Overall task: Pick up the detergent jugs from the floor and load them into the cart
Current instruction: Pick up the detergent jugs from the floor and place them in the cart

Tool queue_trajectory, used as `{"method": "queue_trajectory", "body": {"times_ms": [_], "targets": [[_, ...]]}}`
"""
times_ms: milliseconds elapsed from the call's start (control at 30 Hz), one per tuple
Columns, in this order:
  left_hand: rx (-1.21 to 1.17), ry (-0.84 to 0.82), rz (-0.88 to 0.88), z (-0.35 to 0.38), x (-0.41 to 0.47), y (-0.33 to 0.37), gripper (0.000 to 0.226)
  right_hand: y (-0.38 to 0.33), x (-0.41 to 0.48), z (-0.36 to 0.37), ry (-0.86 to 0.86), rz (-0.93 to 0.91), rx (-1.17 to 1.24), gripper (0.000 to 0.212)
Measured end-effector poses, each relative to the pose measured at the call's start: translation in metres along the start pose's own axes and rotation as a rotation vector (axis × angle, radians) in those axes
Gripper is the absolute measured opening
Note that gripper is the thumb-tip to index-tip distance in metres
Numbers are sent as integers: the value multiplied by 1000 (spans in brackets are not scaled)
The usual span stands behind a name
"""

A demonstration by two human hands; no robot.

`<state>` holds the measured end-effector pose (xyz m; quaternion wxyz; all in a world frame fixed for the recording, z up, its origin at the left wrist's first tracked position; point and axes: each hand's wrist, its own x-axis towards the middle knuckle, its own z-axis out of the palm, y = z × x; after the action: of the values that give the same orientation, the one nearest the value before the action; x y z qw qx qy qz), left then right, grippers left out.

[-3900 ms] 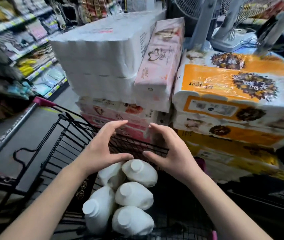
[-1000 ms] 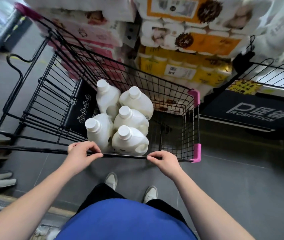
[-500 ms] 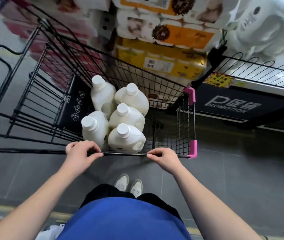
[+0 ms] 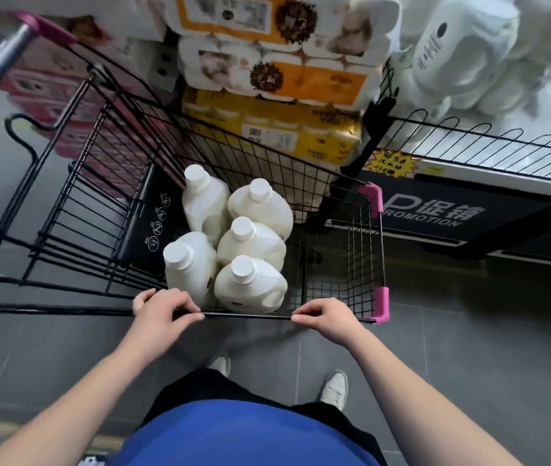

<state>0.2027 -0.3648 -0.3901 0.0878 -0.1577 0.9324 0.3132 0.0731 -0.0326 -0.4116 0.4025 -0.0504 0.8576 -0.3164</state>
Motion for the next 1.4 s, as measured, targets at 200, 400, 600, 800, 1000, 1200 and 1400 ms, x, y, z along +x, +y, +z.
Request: {"method": "queue_trajectory", "body": {"times_ms": [200, 400, 600, 800, 1000, 1200, 1400], "targets": [[45, -38, -43, 36, 1, 63, 28, 60, -5, -51, 15, -19, 47, 25], [24, -38, -69, 74, 2, 123, 26, 106, -24, -95, 41, -63, 11, 25], [-9, -9, -11, 123, -1, 178, 26, 155, -47, -137, 108, -22, 14, 16], [21, 3, 30, 168, -1, 231, 22, 204, -67, -173, 154, -26, -7, 13], [70, -8, 38, 206, -2, 290, 17, 255, -82, -212, 208, -19, 1, 5], [113, 20, 61, 249, -4, 349, 10, 317, -92, -267, 161, -64, -3, 21], [129, 8, -10, 292, -6, 415, 14, 387, -102, -314, 96, -161, -91, 29]]}}
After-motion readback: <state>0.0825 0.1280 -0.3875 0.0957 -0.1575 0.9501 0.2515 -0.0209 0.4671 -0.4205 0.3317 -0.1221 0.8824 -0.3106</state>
